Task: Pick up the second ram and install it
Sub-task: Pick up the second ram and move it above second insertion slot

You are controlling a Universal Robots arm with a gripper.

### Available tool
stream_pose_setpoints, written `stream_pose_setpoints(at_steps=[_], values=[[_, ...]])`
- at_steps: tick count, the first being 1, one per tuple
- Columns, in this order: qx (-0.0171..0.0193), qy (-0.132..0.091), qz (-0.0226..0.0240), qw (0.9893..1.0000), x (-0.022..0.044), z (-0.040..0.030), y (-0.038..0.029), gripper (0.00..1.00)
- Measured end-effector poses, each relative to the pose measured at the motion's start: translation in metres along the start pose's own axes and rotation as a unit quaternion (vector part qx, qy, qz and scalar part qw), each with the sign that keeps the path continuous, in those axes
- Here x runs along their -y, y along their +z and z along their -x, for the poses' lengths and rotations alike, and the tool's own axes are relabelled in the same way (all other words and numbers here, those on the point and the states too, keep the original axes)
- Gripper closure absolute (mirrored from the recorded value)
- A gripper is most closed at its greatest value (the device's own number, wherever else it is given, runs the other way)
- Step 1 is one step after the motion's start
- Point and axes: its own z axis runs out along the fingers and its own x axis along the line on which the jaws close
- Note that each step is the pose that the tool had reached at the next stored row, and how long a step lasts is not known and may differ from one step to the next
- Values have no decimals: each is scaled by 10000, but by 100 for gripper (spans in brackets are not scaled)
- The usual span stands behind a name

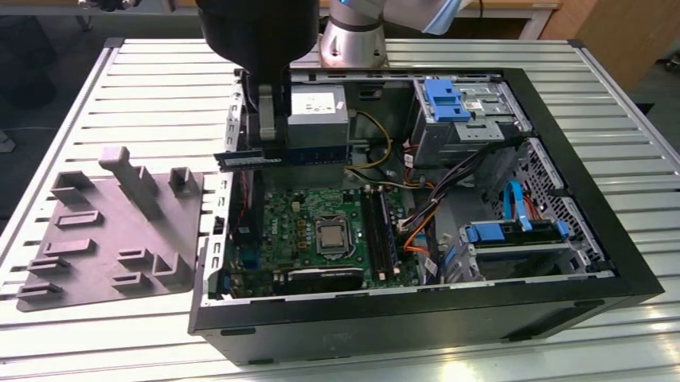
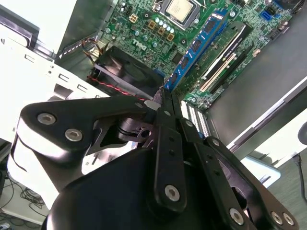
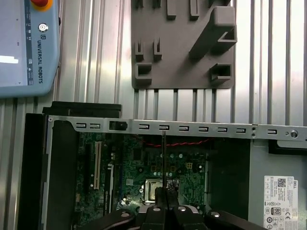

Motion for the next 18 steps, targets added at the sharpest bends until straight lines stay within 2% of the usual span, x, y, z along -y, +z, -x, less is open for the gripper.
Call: stream_pose_setpoints(at_steps=[18], values=[[0, 0, 0, 10000, 142, -4, -6, 88]])
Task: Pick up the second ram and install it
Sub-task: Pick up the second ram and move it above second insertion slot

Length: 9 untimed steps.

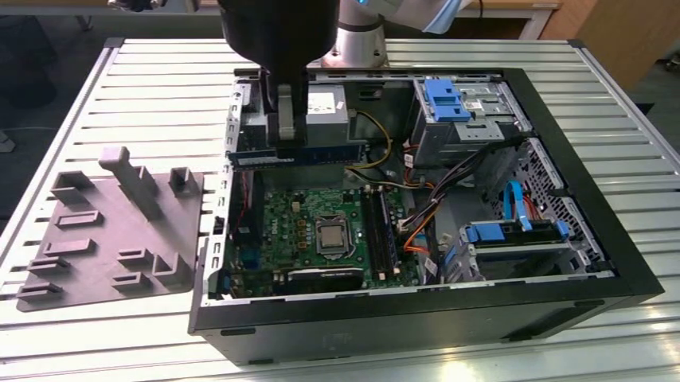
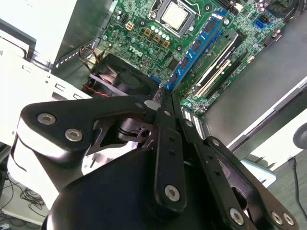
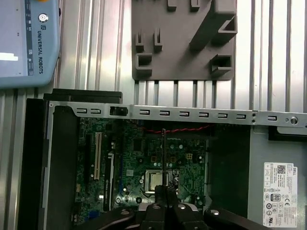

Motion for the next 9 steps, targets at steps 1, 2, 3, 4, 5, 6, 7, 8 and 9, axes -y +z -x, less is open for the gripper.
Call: stream_pose_setpoints(at_steps=[1, 2, 3, 4, 5, 6, 7, 8, 9], values=[[0, 0, 0, 10000, 18, 0, -1, 88], [0, 0, 0, 10000, 26, -1, -1, 88], [0, 0, 0, 10000, 34, -1, -2, 88], [0, 0, 0, 10000, 42, -1, -2, 88], [0, 0, 0, 10000, 50, -1, -3, 88], [-1, 0, 0, 10000, 57, -2, -3, 88], [-1, 0, 0, 10000, 65, -2, -4, 88], [0, 0, 0, 10000, 73, -2, -3, 88], [0, 0, 0, 10000, 81, -2, -4, 88]])
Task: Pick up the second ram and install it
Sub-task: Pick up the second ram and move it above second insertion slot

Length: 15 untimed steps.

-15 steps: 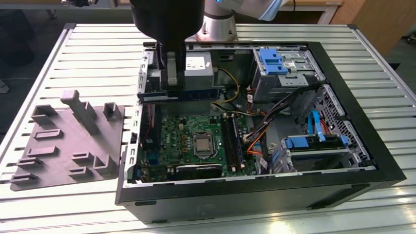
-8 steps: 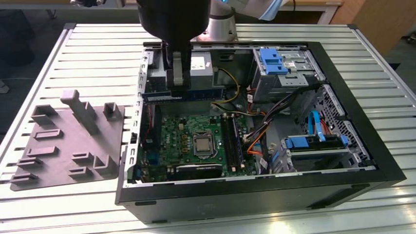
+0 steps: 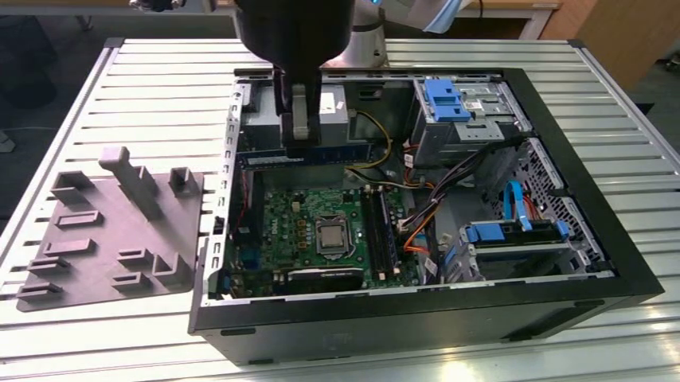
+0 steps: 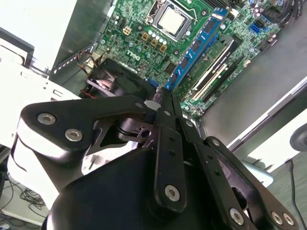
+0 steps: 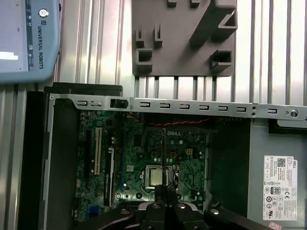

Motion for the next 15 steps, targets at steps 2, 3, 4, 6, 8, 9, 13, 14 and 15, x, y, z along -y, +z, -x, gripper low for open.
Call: stream_pose_setpoints(at_steps=[2, 3, 4, 6, 8, 9, 13, 14, 15], values=[[0, 0, 0, 10000, 16, 0, -1, 88], [0, 0, 0, 10000, 24, -1, -1, 88], [0, 0, 0, 10000, 31, -1, -1, 88], [0, 0, 0, 10000, 47, -1, -2, 88], [0, 0, 0, 10000, 63, -2, -3, 88], [0, 0, 0, 10000, 71, -2, -3, 88], [0, 0, 0, 10000, 102, -3, -5, 88], [0, 0, 0, 10000, 110, -3, -5, 88], [0, 0, 0, 10000, 118, -3, -5, 88]])
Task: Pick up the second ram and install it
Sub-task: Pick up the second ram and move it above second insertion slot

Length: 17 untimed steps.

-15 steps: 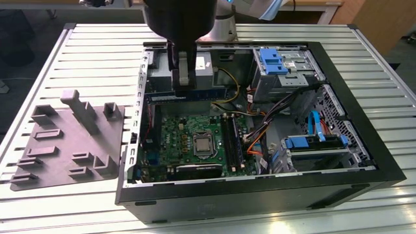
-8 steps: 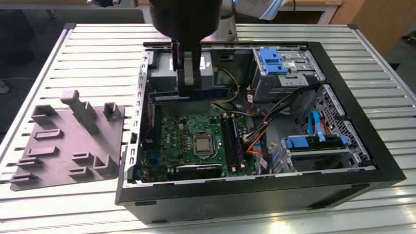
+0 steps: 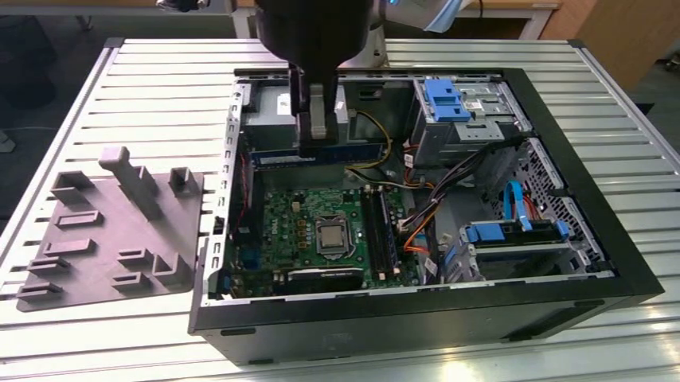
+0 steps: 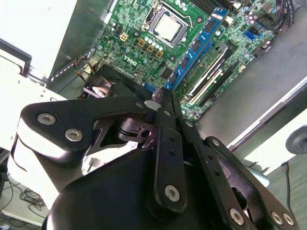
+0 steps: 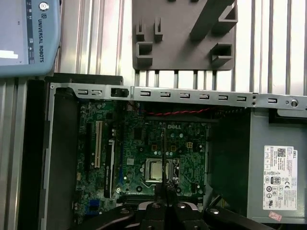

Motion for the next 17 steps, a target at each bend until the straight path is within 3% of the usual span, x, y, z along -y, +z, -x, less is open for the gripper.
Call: stream_pose_setpoints(at_steps=[17], values=[[0, 0, 0, 10000, 133, -4, -6, 88]])
